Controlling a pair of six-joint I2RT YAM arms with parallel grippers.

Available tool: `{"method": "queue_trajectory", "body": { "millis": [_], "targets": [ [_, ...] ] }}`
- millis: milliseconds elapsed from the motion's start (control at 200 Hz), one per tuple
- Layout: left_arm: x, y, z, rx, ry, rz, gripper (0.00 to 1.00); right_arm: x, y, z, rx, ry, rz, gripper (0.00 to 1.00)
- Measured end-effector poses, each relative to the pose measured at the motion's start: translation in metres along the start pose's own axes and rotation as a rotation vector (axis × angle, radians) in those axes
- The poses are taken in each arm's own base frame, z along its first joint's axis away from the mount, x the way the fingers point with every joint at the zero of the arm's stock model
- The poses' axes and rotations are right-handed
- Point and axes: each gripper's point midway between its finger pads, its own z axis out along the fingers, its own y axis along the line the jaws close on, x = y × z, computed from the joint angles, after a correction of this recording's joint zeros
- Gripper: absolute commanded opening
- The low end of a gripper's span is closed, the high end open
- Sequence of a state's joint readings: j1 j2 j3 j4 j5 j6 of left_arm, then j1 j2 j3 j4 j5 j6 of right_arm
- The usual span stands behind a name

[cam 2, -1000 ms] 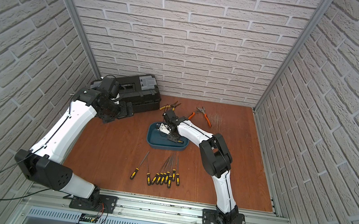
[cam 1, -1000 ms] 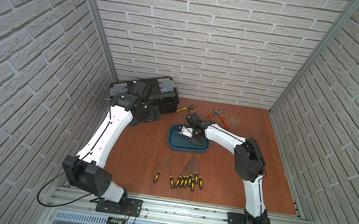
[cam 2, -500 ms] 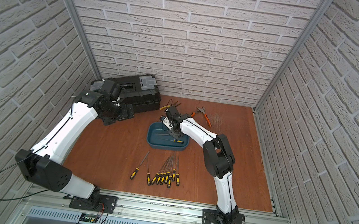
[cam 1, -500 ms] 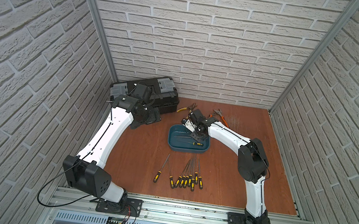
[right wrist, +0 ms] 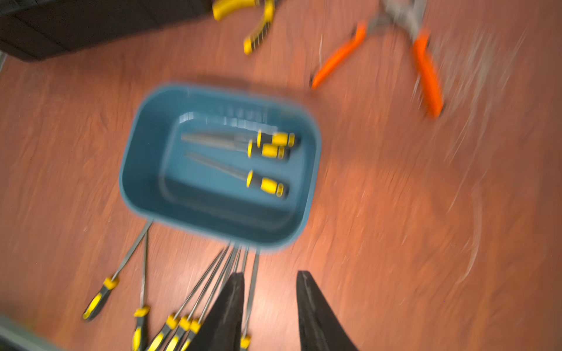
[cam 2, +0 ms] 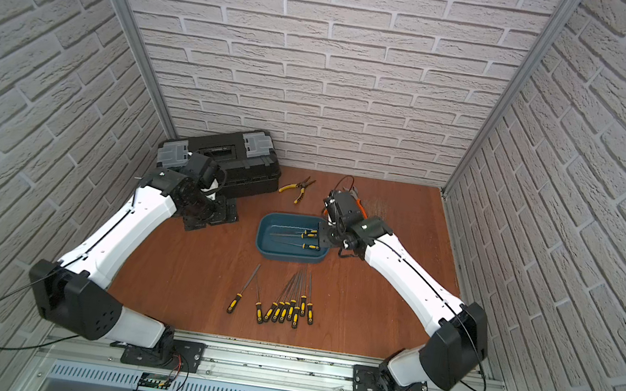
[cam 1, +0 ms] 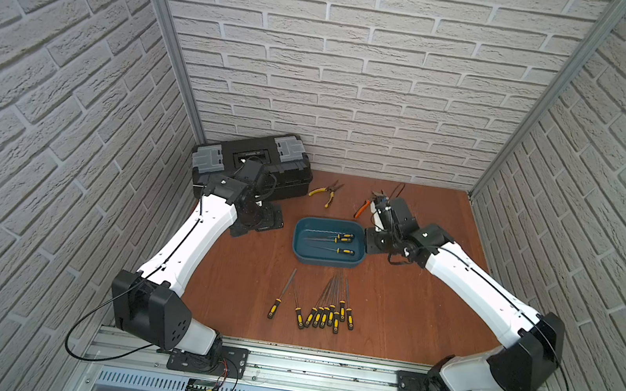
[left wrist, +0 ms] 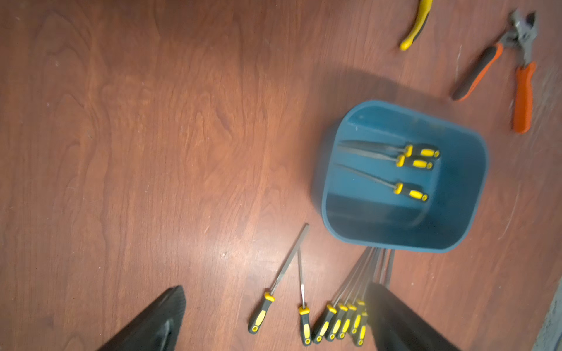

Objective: Put the file tool into the storage box
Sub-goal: Place the file tool in the storage box, then pick up the file tool from the center of the board.

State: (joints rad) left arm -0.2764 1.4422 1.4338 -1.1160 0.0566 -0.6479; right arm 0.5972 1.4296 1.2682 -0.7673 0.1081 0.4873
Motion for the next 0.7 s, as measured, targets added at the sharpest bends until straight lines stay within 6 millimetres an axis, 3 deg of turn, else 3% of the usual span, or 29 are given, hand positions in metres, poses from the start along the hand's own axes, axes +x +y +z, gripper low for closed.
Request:
{"method": "queue_trajectory", "body": {
  "millis": [115, 240, 500, 700],
  "targets": [
    [0.014, 0.000, 0.018, 0.023, 0.035, 0.010, 0.98, 0.065, 0.000, 0.007, 0.005, 0.101, 0.080, 0.36],
    [0.028, -0.001, 0.035, 0.043, 0.074, 0.017, 0.98, 0.106, 0.002, 0.011, 0.018, 0.161, 0.135, 0.38],
    [0.030, -0.012, 0.045, 0.098, 0.073, 0.026, 0.98, 0.156, -0.008, 0.030, 0.051, 0.256, 0.219, 0.41],
    [0.027, -0.016, 0.042, 0.105, 0.059, 0.052, 0.98, 0.172, 0.023, 0.058, 0.073, 0.369, 0.124, 0.41]
  ]
}}
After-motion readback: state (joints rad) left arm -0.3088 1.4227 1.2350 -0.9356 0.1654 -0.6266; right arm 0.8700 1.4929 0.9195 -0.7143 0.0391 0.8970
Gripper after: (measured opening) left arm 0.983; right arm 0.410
